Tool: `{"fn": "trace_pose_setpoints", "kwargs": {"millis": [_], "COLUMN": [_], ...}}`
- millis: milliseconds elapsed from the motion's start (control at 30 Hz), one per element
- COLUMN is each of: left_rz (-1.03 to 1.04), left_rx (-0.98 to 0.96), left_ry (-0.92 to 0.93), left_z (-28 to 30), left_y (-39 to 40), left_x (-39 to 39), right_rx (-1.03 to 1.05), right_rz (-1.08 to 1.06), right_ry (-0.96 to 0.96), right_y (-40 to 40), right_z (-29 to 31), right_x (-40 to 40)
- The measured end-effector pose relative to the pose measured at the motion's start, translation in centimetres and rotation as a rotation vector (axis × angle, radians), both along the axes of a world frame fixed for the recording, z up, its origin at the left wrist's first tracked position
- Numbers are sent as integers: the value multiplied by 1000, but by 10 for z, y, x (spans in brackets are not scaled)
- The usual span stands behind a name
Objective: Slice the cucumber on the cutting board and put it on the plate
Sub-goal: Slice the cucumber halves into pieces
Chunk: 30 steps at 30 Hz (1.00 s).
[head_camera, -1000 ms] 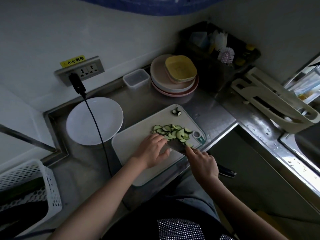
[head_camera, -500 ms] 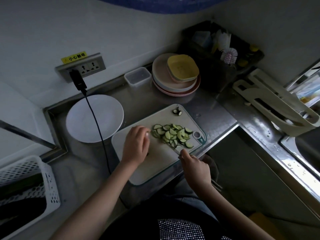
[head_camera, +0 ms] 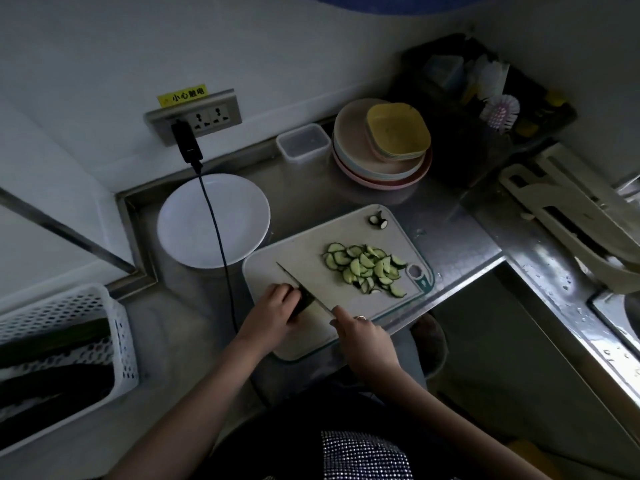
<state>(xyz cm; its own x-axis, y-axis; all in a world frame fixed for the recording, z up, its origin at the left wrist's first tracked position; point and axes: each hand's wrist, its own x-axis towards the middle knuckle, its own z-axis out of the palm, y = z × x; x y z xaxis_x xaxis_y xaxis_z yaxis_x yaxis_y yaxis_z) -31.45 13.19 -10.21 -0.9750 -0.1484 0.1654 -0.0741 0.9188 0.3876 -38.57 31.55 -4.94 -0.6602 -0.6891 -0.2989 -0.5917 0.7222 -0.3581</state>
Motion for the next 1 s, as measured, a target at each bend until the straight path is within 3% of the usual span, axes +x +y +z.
{"fn": "trace_pose_setpoints", "kwargs": {"millis": [767, 1000], "left_rz": [-28, -10], "left_rx": [71, 26], "left_ry": [25, 61], "left_z": [-5, -5], "left_y": [8, 11], "left_x": [-1, 4], "right_rx": [199, -66], "right_rz": [36, -159], "right_ry": [-41, -127], "right_y": [-3, -3], "right_z": [-8, 6], "right_x": [-3, -4]}}
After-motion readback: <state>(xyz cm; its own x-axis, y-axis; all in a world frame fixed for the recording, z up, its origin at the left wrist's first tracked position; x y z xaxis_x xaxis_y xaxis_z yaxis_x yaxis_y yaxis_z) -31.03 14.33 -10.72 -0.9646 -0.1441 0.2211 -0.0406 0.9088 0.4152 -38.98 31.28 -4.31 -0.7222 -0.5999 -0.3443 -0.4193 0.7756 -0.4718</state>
